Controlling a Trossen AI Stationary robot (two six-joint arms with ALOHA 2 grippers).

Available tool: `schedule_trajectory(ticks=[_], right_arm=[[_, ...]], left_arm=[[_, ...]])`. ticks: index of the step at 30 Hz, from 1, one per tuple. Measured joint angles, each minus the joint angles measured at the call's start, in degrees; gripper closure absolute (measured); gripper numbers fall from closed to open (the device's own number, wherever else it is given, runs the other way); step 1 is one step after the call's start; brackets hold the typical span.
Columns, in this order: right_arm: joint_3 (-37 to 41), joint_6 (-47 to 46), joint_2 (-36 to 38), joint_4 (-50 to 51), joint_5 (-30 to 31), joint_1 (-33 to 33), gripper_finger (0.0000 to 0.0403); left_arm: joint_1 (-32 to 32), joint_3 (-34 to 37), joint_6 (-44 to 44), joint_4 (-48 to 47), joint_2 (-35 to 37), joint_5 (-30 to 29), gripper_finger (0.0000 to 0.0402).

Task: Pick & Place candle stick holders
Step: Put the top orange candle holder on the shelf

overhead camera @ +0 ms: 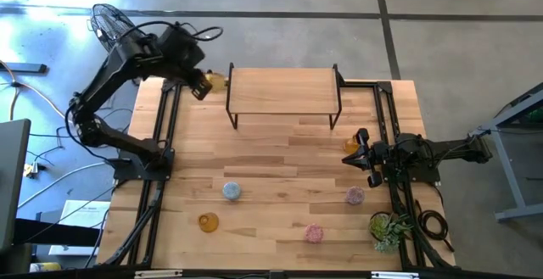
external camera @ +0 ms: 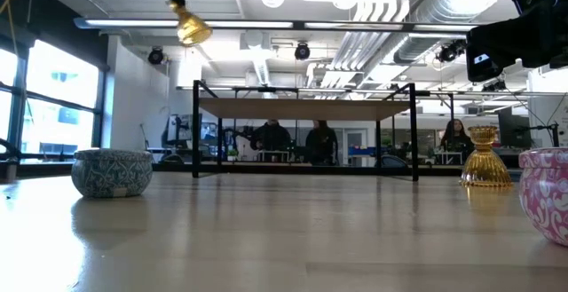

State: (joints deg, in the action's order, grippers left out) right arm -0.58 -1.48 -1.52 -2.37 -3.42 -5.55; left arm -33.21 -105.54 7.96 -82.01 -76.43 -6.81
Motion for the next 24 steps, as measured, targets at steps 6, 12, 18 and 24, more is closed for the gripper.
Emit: schedule_trajectory(ticks=[6,12,18,24], right_arm=[[0.00,0.00,-0.02,0.00,0.00,0.01,0.0386],[0.00,0.00,0.00,0.00,0.00,0.01,0.0386],[0.00,-0.01,0.00,0.00,0.00,0.01,0.0386],[0.00,0.00,0.00,-0.01,0.00,-0.01,0.0386]], left_arm=[[1.11,0.02,-1.70,1.47,-6.67,1.51,0.0375],[1.01,-0.06,-5.39,3.82,-15.14,2.00,0.0374],[1.02,-3.67,-7.55,4.36,-20.89,3.39,0.0371],[0.98,-7.00,-8.93,3.92,-23.10,3.52,0.0376]])
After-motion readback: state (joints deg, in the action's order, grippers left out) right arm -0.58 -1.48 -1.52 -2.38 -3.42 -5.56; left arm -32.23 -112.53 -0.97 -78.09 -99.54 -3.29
